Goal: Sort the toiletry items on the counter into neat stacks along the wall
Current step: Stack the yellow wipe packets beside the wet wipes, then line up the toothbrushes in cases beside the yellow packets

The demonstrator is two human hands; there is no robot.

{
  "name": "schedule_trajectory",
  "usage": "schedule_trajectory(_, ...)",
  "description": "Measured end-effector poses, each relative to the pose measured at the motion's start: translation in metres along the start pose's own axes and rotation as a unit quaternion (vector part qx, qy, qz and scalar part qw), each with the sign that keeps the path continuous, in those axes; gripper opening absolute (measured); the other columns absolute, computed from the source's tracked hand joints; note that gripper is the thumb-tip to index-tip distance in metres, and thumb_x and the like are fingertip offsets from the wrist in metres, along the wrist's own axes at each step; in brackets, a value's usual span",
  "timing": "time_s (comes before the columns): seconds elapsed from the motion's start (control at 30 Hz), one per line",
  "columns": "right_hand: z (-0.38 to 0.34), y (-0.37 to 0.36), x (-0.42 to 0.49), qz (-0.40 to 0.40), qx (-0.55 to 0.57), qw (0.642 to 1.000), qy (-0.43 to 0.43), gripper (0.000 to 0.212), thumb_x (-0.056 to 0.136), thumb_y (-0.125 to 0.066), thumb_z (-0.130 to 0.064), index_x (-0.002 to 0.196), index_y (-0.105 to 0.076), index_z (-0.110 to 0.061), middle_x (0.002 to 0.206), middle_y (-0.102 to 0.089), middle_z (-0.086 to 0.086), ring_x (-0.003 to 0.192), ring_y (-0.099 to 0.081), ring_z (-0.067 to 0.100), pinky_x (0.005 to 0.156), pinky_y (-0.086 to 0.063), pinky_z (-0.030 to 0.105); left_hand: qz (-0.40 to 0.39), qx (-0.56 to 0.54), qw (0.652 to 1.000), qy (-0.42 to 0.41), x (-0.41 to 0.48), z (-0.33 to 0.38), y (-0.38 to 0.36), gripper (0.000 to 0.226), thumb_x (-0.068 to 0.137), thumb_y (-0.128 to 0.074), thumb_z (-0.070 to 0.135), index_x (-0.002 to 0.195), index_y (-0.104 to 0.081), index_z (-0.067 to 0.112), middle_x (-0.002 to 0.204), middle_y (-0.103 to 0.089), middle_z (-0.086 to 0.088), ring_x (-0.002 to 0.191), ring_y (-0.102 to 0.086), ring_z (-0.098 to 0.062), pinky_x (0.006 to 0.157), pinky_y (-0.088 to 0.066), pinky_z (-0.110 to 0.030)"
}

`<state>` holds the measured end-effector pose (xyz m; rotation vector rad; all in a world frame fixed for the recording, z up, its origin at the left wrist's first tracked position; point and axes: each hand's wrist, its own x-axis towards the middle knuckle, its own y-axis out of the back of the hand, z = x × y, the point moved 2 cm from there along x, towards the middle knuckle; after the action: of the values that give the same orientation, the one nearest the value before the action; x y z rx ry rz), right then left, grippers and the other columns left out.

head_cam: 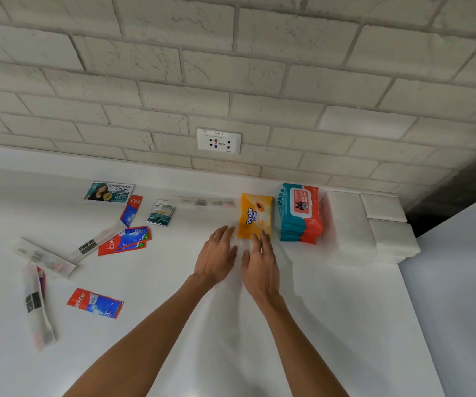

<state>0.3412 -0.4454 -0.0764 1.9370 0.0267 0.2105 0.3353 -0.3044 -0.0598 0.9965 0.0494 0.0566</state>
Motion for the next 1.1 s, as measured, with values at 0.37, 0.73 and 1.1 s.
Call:
schedule_trajectory(0.37, -0.059, -0.005, -0.062, -0.061, 0.035, 0.998, -0.009, 0.058, 0.11, -0.047, -0.037, 0.163, -0.034, -0.016, 0.168, -0.036, 0.006, 0.156, -0.031, 0.022, 0.122, -0.032, 0.033, 0.04, -0.033, 0.998, 0.039, -0.07, -0.071, 0.042, 0.049, 0.104, -0.055, 0.032, 0.15, -0.047, 0.015, 0.151, -0.052, -0.006, 0.137, -0.05, -0.027, 0.111, -0.046, -0.04)
schedule_trajectory(0.73, -0.138, -0.026, -0.078, -0.052, 0.021, 0.997, -0.043, 0.058, 0.108, -0.05, -0.035, 0.16, -0.037, -0.012, 0.162, -0.046, 0.01, 0.15, -0.042, 0.024, 0.119, -0.041, 0.037, -0.036, -0.012, 0.999, 0.019, -0.096, -0.148, 0.111, 0.055, 0.105, -0.054, 0.037, 0.155, -0.038, 0.02, 0.159, -0.042, -0.003, 0.143, -0.044, -0.025, 0.11, -0.045, -0.04)
schedule_trajectory(1.1, -0.168, -0.04, 0.006, -0.088, -0.023, 0.996, -0.01, 0.055, 0.107, -0.051, -0.033, 0.155, -0.04, -0.011, 0.159, -0.046, 0.013, 0.137, -0.055, 0.03, 0.109, -0.05, 0.041, -0.044, 0.062, 0.996, -0.042, 0.004, -0.148, 0.136, 0.044, 0.104, -0.049, 0.023, 0.146, -0.045, 0.012, 0.148, -0.052, -0.015, 0.132, -0.052, -0.033, 0.104, -0.05, -0.047)
